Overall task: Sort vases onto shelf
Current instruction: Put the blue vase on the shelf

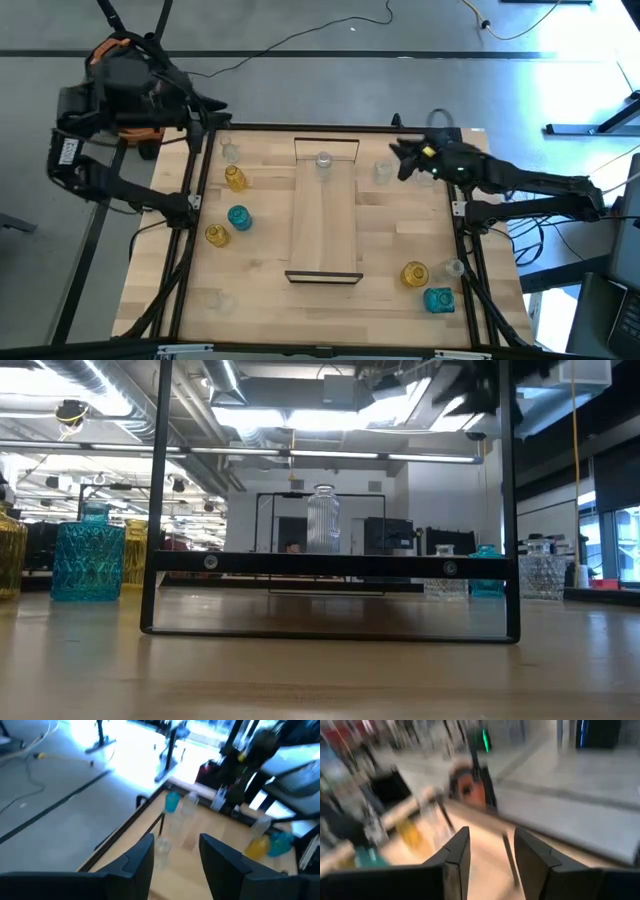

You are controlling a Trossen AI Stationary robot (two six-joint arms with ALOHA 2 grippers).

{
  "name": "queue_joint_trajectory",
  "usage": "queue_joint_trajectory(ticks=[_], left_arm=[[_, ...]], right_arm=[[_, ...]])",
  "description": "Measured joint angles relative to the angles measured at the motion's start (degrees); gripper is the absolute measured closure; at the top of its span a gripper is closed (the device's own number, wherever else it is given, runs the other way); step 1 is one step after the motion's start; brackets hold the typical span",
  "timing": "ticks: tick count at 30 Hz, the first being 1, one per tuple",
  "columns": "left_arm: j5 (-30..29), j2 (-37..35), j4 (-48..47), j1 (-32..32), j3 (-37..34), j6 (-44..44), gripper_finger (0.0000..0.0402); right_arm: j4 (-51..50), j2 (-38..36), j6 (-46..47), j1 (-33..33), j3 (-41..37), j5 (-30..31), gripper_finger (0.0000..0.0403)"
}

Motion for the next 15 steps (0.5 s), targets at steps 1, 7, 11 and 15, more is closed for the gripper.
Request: queue_joint_trajectory(ticks=[1,7,11,15], left_arm=[[0.58,-1.91,3.95,-0.29,-4.18,0.00,0.0253],[3.12,-13.01,24.79,0.07,-30.29,-1.08,0.0253],[3.09,-18.62,35.27,1.44,-42.95,-5.32,0.0253],[3.38,-21.49,41.85,3.00,-50.61,-8.10,0.0253]], right_arm=[[-2.44,0.94,1.31,-0.33,0.00,-1.12,0.0288],[-10.88,4.93,15.80,-4.25,-0.02,-0.25,0.0288],[-14.42,6.57,16.49,-9.64,0.68,-0.41,0.0288],[-25.11,10.59,15.22,-17.65,4.80,-1.31,0.0288]])
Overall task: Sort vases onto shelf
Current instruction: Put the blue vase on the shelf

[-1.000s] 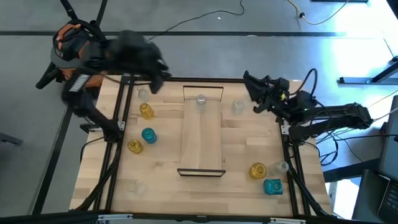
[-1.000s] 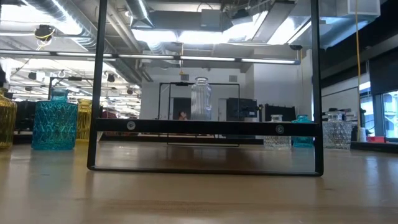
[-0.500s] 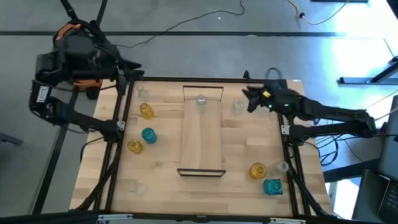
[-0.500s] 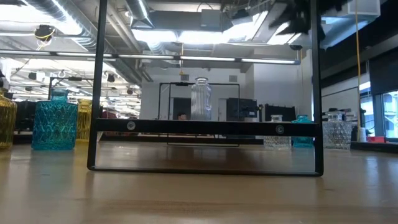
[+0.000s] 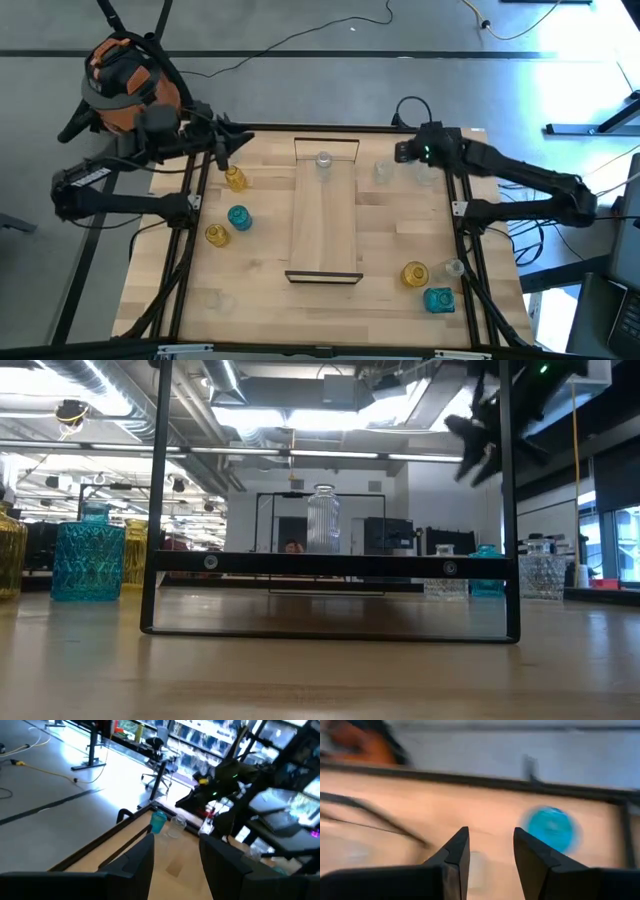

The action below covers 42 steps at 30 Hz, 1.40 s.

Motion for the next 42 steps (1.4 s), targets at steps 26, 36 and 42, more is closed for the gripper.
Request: queue_joint_trajectory(ticks=[26,36,42], left_arm=[[8.24,0.07,4.50,2.84,-2.03,-4.51,0.0253],[10.05,0.07,4.46,2.82,-2.03,-5.10,0.0253],[10.29,0.07,4.39,2.79,-2.03,-5.67,0.0253]], right_arm=[[-2.58,18.24,-7.96,-20.13,3.29,-8.87,0.0288],[0.53,24.90,-6.65,-20.19,3.59,-8.64,0.0288],[1.20,25.98,-6.95,-20.17,3.50,-10.14,0.0288]])
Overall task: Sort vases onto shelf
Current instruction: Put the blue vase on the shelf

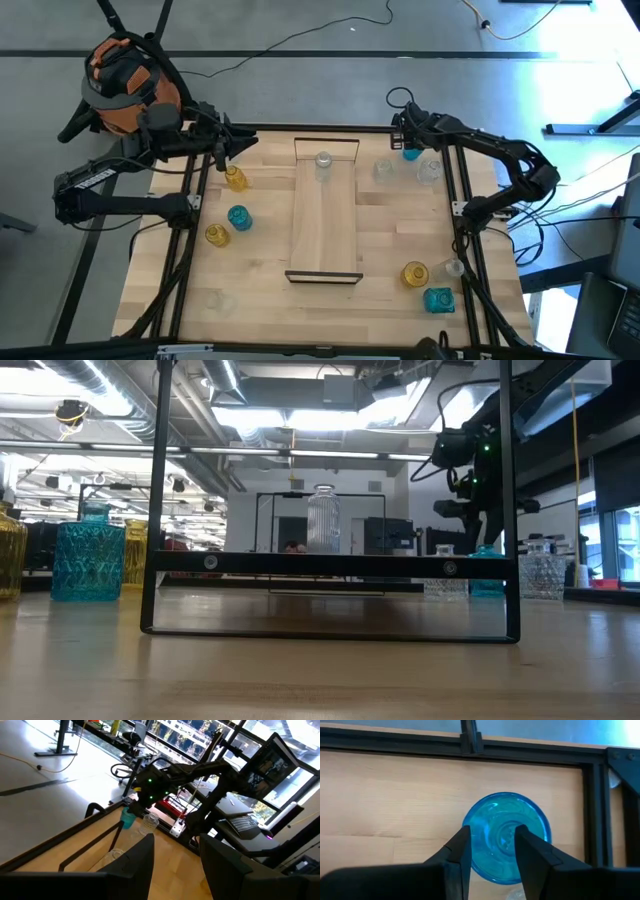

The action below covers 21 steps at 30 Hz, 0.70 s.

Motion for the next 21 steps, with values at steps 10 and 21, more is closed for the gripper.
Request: queue_joint_trajectory(ticks=[10,21], left_arm=[[-0.04,0.00,-0.02,0.00,0.00,0.07,0.0253],[-0.11,0.00,-0.44,0.00,0.00,0.13,0.0253]], right_arm=[[1.36,2.00,-2.58,-0.42,0.13,-3.39,0.0373],[-0.23,0.41,-7.10,-0.22,0.11,-11.12,0.0397]])
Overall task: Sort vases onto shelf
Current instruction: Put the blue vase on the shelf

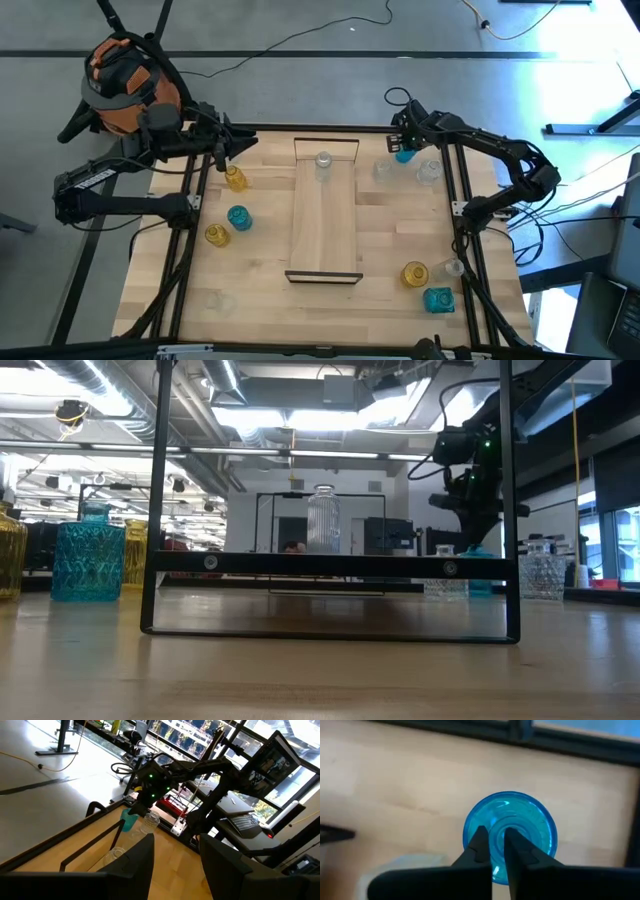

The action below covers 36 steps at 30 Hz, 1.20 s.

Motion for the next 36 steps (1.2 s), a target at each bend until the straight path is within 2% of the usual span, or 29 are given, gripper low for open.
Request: queue_joint_trajectory(ticks=[4,9,22,27,36], left_arm=[[0.00,0.00,-0.02,0.00,0.00,0.11,0.0253],[0.00,0.00,-0.04,0.00,0.00,1.50,0.0253],[0.02,0.67,-0.41,-0.02,0.00,2.64,0.0253],[0.08,1.02,-0.39,-0.02,0.00,2.63,0.0253],[1.31,2.59,-0.28,-0.02,0.02,2.60,0.0253]], right_arm=[[-2.08,-1.99,-1.05,0.05,-0.31,-2.42,0.0400],[-6.23,-4.03,-2.73,0.99,-0.42,-2.43,0.0401],[-9.18,-7.36,1.69,16.03,-0.26,5.83,0.0402],[-15.40,-7.42,4.21,19.80,4.43,11.71,0.0402],[-22.75,-7.54,2.27,22.44,17.17,12.80,0.0402]])
